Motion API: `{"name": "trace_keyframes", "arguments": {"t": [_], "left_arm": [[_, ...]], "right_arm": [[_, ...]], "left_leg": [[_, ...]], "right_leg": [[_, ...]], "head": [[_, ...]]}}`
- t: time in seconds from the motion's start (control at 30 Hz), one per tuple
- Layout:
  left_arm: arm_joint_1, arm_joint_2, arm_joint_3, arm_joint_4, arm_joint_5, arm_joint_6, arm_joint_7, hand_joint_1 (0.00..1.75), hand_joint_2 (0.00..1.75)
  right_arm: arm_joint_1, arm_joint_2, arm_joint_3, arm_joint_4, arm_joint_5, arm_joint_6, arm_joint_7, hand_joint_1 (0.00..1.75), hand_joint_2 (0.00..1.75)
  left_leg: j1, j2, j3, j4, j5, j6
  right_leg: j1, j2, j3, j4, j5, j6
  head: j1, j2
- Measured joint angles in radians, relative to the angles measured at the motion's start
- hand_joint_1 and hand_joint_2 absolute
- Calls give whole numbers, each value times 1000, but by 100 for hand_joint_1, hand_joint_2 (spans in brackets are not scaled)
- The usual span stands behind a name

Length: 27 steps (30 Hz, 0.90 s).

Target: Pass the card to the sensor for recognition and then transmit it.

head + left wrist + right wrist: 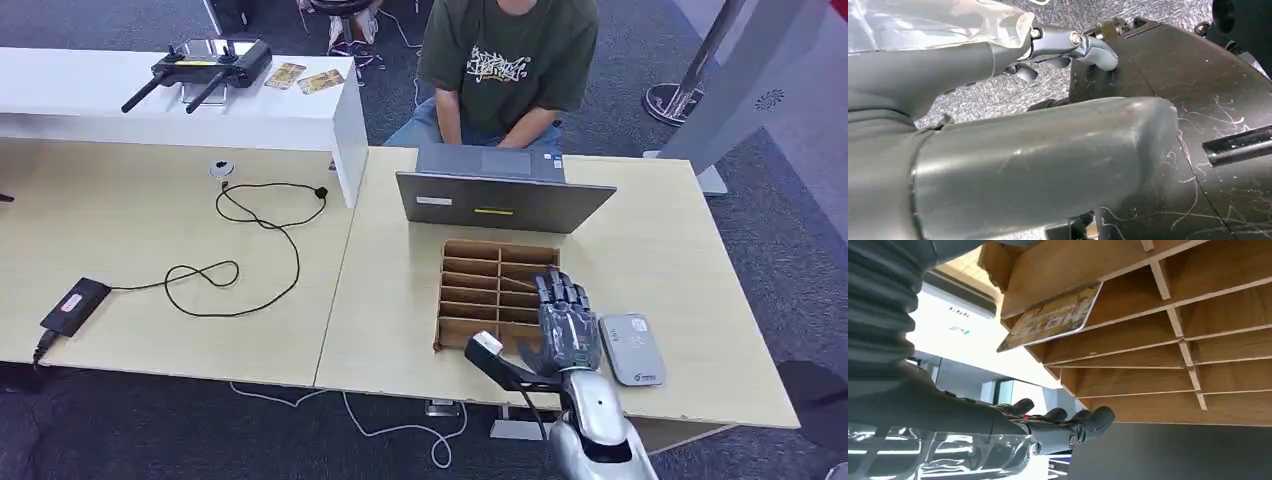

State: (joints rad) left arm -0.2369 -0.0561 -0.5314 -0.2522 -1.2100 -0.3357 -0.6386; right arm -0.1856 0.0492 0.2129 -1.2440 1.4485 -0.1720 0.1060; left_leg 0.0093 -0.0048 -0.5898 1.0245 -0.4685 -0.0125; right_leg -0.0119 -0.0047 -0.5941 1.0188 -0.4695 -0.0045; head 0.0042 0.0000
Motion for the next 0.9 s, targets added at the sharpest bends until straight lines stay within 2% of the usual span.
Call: {"name": "trace_keyframes", "arguments": {"t": [0.37, 0.9], "left_arm": [[0, 0, 0, 0, 2, 9, 0, 0, 0], [1, 1, 0, 0, 10, 11, 0, 0, 0]], "right_arm": [[-2, -5, 0, 15, 1, 10, 14, 0, 175], [70, -10, 2, -96, 0, 50, 26, 0, 175]], "left_leg": [[0, 0, 0, 0, 0, 0], [0, 0, 0, 0, 0, 0]], "right_leg": [[0, 0, 0, 0, 0, 0], [0, 0, 0, 0, 0, 0]], "head": [[0, 0], [0, 0]]}}
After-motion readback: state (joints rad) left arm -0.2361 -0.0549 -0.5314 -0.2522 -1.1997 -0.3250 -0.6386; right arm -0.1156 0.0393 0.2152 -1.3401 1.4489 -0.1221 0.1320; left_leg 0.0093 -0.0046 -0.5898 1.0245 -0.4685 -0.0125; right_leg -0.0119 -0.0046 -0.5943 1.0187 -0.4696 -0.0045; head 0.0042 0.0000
